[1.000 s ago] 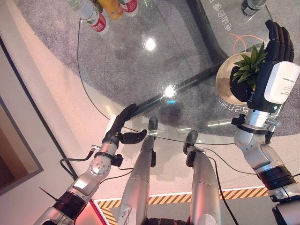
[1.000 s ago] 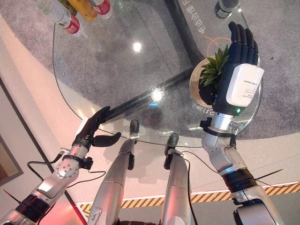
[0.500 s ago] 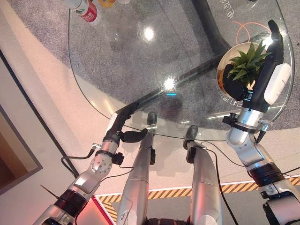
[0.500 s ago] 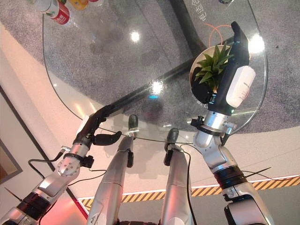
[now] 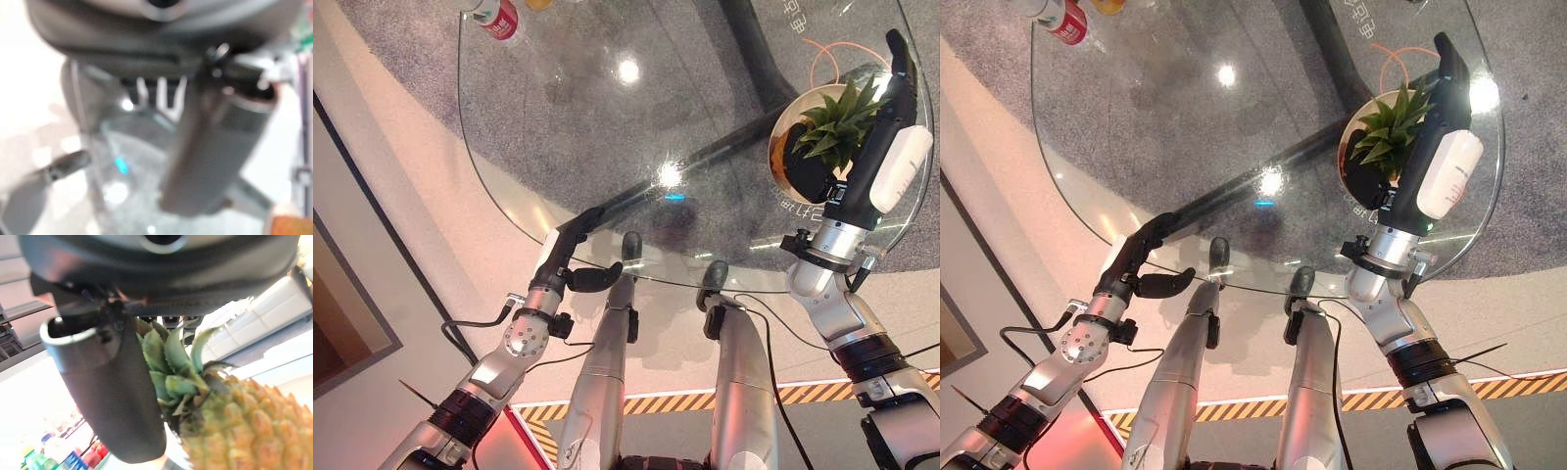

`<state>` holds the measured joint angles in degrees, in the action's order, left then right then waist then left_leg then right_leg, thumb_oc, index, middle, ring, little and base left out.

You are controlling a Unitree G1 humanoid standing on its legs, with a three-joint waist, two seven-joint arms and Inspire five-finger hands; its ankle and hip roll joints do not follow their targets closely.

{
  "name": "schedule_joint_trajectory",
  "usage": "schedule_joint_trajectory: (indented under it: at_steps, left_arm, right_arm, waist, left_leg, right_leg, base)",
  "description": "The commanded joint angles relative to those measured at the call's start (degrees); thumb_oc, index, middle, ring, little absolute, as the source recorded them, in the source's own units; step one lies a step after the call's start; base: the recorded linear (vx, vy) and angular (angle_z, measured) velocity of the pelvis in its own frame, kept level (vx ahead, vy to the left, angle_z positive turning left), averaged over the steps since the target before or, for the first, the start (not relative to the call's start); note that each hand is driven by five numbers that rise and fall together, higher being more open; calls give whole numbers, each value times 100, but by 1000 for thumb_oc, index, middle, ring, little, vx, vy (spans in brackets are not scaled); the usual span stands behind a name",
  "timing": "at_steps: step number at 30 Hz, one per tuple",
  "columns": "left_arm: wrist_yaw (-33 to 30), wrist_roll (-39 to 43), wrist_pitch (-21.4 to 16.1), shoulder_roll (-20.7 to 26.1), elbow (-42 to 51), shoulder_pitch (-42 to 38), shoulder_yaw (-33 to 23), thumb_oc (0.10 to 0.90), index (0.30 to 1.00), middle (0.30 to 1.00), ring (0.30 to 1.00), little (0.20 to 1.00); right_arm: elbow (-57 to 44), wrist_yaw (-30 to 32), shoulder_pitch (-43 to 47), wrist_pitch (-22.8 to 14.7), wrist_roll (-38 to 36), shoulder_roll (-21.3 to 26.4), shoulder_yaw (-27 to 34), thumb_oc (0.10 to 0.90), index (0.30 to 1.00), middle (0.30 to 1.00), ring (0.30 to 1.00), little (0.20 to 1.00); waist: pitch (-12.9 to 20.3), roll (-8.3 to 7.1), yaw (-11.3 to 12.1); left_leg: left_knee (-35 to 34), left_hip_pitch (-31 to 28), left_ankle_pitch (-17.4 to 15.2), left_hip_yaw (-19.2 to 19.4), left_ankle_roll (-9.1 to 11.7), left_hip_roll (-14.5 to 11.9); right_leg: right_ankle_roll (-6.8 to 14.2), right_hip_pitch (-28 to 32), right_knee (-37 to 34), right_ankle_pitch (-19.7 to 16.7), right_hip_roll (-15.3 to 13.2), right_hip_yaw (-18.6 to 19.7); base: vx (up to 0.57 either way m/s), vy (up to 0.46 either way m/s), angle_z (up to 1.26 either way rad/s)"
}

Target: Pick up the fruit to the plate

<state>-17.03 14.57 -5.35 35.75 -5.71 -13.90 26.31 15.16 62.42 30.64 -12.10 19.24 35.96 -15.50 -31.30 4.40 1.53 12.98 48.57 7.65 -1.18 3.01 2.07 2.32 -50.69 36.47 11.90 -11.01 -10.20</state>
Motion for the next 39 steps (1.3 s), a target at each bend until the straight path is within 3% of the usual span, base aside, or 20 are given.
schedule_joint_trajectory:
  at_steps: [1,6,10,13,16,18,22,33,36,39]
  left_arm:
    - [-172,-223,-289,-81,461,149,-9,800,900,900,900,900]
    - [-175,-185,-287,-64,480,143,-24,800,900,900,900,900]
    - [-173,-193,-247,-89,434,98,11,800,900,900,900,900]
    - [-175,-206,-222,-95,435,91,25,800,900,900,900,900]
    - [-153,-200,-227,-89,411,72,41,800,900,900,900,900]
    - [-143,-192,-229,-81,365,11,106,800,900,900,900,900]
    - [-233,-141,-244,-78,355,-46,161,800,900,900,900,900]
    - [-147,-127,-218,-45,440,43,48,800,900,900,900,900]
    - [-127,-140,-208,-41,475,121,-5,800,900,900,900,900]
    - [-145,-185,-223,-44,499,222,-40,800,900,900,900,900]
  right_arm:
    - [-310,651,202,-393,212,421,519,800,900,900,900,900]
    - [-445,658,264,-573,220,372,618,800,900,900,900,900]
    - [-553,675,425,-234,585,491,616,800,900,900,900,900]
    - [-472,631,494,-225,467,542,590,800,900,900,900,900]
    - [-306,492,526,-406,161,546,572,800,900,900,900,900]
    - [200,269,573,-894,-458,408,507,800,900,900,900,900]
    - [361,333,672,-926,-344,319,416,800,900,900,900,900]
    - [-45,71,511,-635,-327,346,497,800,900,900,900,900]
    - [-264,64,373,-340,-172,387,547,800,900,900,900,900]
    - [-544,180,250,224,308,477,549,800,900,900,900,900]
  waist:
    - [151,76,60]
    - [151,73,54]
    - [151,71,47]
    - [151,83,58]
    - [151,97,72]
    - [151,133,101]
    - [151,176,124]
    - [151,113,102]
    - [151,88,83]
    - [151,62,68]
  left_leg:
    - [1234,-21,-1116,585,-257,215]
    - [1218,-47,-1111,603,-252,208]
    - [1244,0,-1102,599,-235,196]
    - [1266,48,-1100,586,-229,194]
    - [1268,75,-1095,562,-229,210]
    - [1269,117,-1099,543,-235,220]
    - [1270,131,-1101,539,-244,232]
    - [1331,25,-1138,563,-261,229]
    - [1330,3,-1145,575,-264,214]
    - [1343,17,-1155,577,-269,196]
  right_leg:
    - [310,127,-1292,-1370,401,-72]
    - [305,168,-1312,-1358,422,-68]
    - [308,120,-1292,-1368,420,-66]
    - [304,66,-1262,-1368,416,-65]
    - [299,36,-1268,-1377,406,-64]
    - [281,-9,-1293,-1395,394,-62]
    - [270,-30,-1275,-1380,389,-69]
    - [262,97,-1191,-1327,392,-99]
    - [262,119,-1187,-1321,393,-107]
    - [270,105,-1175,-1321,391,-111]
  base:
    - [0,0,0]
    - [0,0,0]
    - [0,0,0]
    - [0,0,0]
    - [0,0,0]
    - [0,0,0]
    - [0,0,0]
    - [6,-1,0]
    - [0,0,0]
    - [0,0,0]
